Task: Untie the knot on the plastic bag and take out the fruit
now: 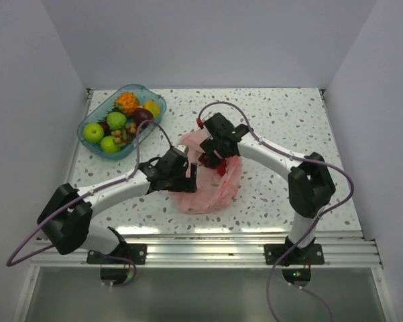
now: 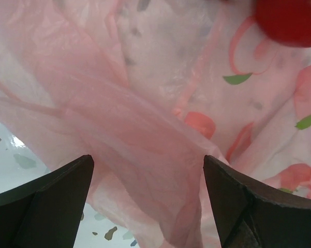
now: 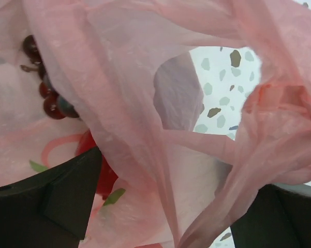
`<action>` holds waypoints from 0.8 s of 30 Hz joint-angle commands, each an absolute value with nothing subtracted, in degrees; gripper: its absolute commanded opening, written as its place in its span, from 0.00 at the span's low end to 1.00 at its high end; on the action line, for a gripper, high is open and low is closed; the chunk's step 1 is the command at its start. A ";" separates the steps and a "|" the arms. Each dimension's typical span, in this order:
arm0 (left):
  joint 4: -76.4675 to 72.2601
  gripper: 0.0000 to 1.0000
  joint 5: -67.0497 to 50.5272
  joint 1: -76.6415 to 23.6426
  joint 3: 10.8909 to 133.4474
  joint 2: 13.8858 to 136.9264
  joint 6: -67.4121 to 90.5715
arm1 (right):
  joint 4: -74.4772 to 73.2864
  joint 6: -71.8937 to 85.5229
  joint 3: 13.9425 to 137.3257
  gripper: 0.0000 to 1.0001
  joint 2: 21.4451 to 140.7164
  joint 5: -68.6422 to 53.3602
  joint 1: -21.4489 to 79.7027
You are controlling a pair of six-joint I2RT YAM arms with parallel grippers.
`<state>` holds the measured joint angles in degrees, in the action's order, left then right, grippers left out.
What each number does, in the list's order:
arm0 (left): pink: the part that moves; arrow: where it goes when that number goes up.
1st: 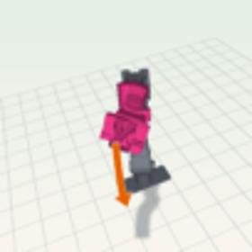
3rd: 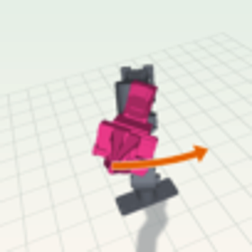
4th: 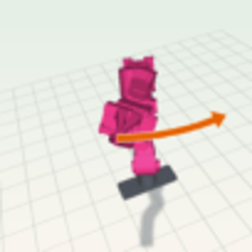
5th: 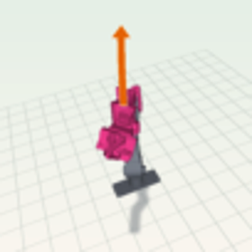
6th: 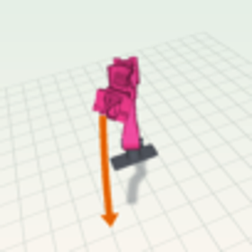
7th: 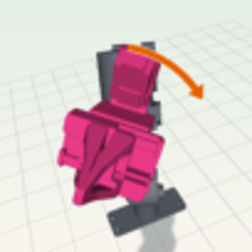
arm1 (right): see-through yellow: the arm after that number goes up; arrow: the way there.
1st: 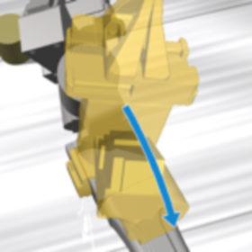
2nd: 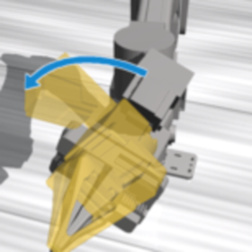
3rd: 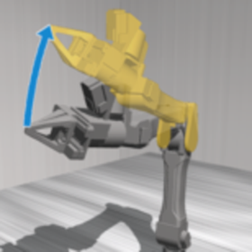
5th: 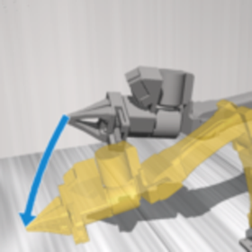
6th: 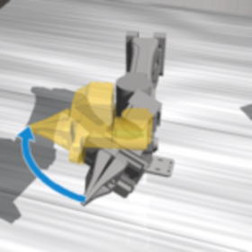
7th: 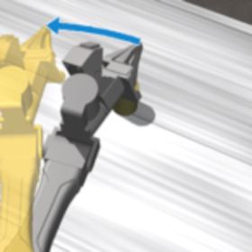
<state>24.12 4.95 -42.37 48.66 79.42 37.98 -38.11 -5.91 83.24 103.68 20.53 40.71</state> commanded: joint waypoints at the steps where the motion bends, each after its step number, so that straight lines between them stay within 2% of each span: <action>1: 20.48 0.93 2.81 -42.71 47.11 81.30 40.69 | -33.76 -5.89 83.85 0.90 103.18 21.37 37.45; 3: 20.04 0.93 2.81 -42.80 45.89 82.00 41.30 | -32.70 -5.63 82.97 0.86 103.36 19.43 36.13; 6: 18.81 0.93 2.55 -42.80 44.74 82.61 42.10 | -32.34 -4.92 82.53 0.71 103.62 17.41 34.46; 7: 18.55 0.93 2.64 -42.80 44.56 82.70 42.27 | -32.34 -4.23 82.53 0.58 103.45 16.62 34.11; 8: 18.37 0.93 2.72 -42.89 44.30 82.88 42.36 | -32.08 -3.96 82.27 0.50 102.84 15.74 33.67; 9: 18.11 0.93 2.81 -42.89 43.86 82.97 42.62 | -31.99 -3.87 82.18 0.30 102.66 14.43 33.58; 12: 17.41 0.93 3.08 -42.80 43.07 83.14 43.59 | -33.48 -3.78 83.67 0.00 101.43 9.96 33.75; 20: 15.82 0.93 5.18 -42.80 42.02 82.27 46.40 | -35.42 1.21 85.69 0.00 90.98 0.71 41.64; 24: 15.29 0.93 6.15 -42.89 41.14 81.65 47.90 | -33.59 5.09 82.81 0.00 87.55 -1.23 43.33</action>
